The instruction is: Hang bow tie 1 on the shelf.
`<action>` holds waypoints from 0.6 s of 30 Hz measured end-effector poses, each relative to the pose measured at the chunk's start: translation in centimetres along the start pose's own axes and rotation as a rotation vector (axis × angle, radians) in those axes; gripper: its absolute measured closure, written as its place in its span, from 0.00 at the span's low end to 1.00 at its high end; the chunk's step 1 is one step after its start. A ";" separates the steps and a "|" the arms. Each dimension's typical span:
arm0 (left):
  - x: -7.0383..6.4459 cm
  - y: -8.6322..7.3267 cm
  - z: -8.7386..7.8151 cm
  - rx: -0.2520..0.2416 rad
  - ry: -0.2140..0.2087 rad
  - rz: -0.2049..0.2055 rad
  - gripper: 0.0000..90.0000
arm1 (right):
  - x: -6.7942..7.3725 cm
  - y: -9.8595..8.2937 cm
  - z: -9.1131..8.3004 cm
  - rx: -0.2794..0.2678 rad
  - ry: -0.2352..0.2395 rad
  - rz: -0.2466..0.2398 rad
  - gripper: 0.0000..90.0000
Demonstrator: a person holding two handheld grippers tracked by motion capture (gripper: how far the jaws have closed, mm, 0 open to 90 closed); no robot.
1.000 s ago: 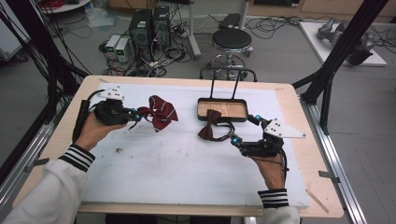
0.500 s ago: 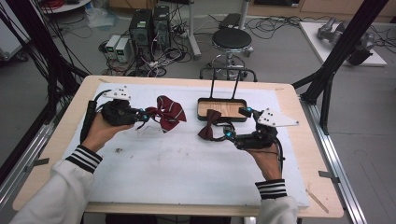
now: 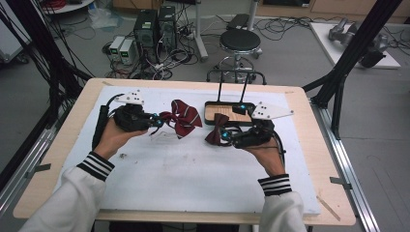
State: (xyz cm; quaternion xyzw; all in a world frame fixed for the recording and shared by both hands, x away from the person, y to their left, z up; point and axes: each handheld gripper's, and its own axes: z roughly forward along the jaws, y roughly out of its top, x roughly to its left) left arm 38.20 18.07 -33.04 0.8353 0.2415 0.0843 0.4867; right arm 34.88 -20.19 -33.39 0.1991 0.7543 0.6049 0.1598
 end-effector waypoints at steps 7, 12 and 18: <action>-0.9 0.7 1.1 -0.007 -0.029 0.007 0.95 | 0.3 1.2 1.8 0.047 0.049 -0.039 0.09; -1.4 1.4 1.6 -0.013 -0.038 0.012 0.95 | 0.4 1.6 2.7 0.070 0.071 -0.055 0.09; -2.0 2.2 2.1 -0.016 -0.031 0.014 0.95 | 0.7 1.6 3.2 0.095 0.086 -0.060 0.09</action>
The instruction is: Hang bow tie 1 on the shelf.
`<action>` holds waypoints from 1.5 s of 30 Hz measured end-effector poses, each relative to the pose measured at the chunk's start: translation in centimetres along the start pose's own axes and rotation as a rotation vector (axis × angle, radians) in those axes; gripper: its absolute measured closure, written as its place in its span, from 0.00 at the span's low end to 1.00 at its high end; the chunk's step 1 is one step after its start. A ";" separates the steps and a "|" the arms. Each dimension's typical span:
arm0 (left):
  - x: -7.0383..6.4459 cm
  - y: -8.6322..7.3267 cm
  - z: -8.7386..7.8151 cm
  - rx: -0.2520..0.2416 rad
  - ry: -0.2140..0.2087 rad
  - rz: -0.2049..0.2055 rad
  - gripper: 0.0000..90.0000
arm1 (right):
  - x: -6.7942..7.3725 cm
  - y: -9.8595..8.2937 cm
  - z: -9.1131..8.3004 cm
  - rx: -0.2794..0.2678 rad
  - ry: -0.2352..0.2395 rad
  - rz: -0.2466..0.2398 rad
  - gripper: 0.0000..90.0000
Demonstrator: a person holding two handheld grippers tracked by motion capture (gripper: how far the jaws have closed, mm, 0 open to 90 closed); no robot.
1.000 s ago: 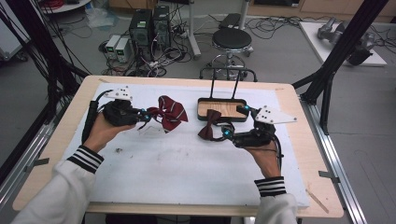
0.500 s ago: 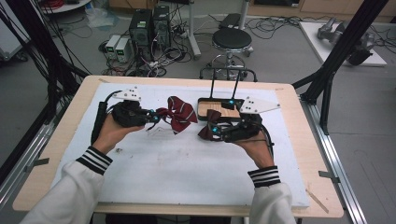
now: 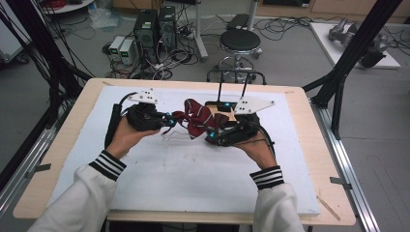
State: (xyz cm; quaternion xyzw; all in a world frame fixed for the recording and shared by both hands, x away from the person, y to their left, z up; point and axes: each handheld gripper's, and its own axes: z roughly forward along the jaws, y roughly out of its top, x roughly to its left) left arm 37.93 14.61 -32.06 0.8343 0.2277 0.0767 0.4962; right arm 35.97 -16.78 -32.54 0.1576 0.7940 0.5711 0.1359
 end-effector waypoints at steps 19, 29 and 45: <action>-1.1 0.6 0.8 0.005 0.005 0.003 0.95 | 0.8 0.0 2.2 0.083 0.033 -0.032 0.28; -1.4 0.7 1.0 -0.001 -0.005 0.007 0.95 | 0.8 0.1 2.4 0.112 0.014 -0.029 0.53; -1.3 0.5 0.9 0.000 -0.002 0.009 0.95 | 0.6 0.0 3.0 0.146 0.039 0.008 0.95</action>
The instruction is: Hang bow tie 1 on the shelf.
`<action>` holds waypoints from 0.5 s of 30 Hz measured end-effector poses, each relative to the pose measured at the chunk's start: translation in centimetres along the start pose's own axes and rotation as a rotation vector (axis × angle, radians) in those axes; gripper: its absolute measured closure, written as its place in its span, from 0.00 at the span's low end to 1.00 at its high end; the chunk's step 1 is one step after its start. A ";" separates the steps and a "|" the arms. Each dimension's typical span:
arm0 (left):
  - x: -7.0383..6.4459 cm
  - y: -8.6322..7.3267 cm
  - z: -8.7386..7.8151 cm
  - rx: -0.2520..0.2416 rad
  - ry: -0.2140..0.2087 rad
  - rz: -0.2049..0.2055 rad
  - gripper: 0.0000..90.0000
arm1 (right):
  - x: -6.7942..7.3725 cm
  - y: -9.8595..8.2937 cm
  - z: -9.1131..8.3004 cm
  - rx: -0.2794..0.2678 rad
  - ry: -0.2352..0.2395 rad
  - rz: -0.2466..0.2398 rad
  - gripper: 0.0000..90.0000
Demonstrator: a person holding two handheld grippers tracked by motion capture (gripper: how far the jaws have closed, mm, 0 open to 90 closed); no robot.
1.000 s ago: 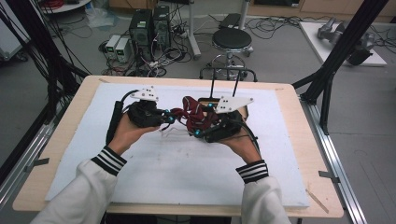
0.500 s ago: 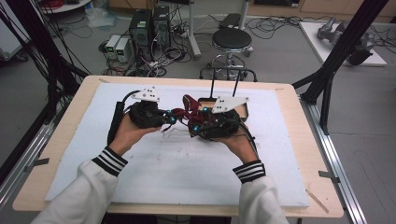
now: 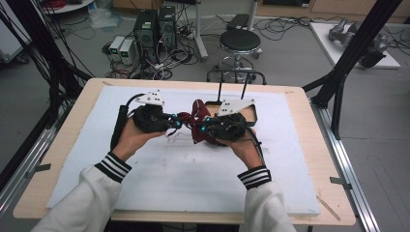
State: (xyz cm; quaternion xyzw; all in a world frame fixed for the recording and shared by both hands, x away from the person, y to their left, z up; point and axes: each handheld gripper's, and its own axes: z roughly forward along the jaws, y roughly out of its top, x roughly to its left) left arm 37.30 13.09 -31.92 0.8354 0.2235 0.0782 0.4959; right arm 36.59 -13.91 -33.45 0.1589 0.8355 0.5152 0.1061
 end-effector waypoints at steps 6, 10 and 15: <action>0.1 -0.1 0.0 0.000 -0.008 0.000 0.93 | 0.0 0.0 -0.2 -0.013 -0.003 0.012 0.95; 0.1 -0.1 0.1 0.003 -0.005 0.000 0.84 | 0.0 0.1 -0.4 -0.023 -0.009 0.015 0.95; 0.2 -0.4 0.3 -0.003 0.023 0.003 0.53 | 0.0 0.1 -0.6 -0.033 -0.016 0.019 0.95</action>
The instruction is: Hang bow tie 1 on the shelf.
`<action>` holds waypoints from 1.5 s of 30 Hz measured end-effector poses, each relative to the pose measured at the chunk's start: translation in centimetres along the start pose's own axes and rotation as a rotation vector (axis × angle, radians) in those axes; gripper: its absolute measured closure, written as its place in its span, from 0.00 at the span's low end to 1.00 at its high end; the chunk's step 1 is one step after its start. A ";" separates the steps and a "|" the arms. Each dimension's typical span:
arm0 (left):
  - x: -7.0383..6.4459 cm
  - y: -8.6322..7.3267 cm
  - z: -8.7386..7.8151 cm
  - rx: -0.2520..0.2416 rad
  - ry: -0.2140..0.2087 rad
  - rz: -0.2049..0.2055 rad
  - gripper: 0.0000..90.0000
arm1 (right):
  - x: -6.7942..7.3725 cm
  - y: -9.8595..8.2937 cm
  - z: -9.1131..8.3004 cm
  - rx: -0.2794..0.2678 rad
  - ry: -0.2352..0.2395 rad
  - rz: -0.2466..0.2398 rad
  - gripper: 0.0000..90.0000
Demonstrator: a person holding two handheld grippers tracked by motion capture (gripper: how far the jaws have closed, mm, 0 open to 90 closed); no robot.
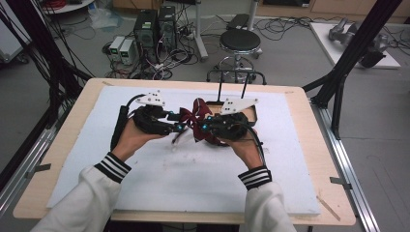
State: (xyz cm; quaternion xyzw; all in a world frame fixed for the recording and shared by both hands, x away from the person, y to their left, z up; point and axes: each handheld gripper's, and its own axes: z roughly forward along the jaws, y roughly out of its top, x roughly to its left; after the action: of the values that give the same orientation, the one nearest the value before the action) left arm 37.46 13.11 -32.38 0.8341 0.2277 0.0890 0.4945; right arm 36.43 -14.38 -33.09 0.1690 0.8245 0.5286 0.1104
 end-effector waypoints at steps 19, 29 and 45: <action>0.3 -1.3 -1.0 -0.132 0.088 0.062 0.14 | -0.3 0.1 -1.4 -0.059 -0.044 -0.002 0.95; 0.8 -3.9 -2.4 -0.210 0.114 0.029 0.14 | -0.9 0.0 -3.1 -0.117 -0.103 0.019 0.95; 1.6 -10.2 -5.5 -0.324 0.184 -0.036 0.14 | -2.6 -0.8 -6.4 -0.192 -0.218 0.054 0.95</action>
State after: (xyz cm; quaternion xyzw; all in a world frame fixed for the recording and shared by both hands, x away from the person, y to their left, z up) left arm 33.86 22.27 -38.60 0.7277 0.2698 0.1914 0.6008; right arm 36.37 -21.09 -31.15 0.2361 0.7484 0.5864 0.2006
